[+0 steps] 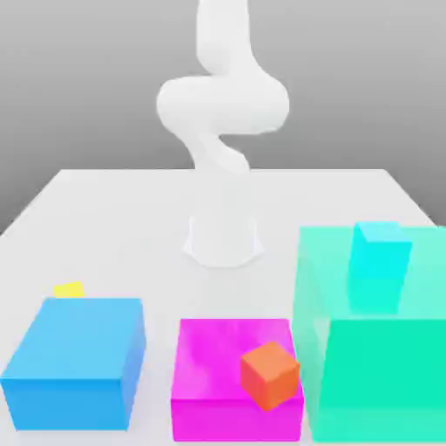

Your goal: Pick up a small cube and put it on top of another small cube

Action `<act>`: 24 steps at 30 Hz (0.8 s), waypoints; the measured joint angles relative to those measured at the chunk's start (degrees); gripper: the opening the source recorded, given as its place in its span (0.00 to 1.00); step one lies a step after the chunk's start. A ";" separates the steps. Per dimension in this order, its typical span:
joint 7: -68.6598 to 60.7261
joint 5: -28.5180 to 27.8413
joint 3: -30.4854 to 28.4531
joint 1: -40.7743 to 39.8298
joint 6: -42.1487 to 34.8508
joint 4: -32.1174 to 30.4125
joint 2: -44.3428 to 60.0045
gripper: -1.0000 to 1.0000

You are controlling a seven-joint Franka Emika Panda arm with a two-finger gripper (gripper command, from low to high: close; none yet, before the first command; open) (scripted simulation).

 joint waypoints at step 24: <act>59.23 1.42 1.49 -32.37 19.08 -19.15 26.96 0.50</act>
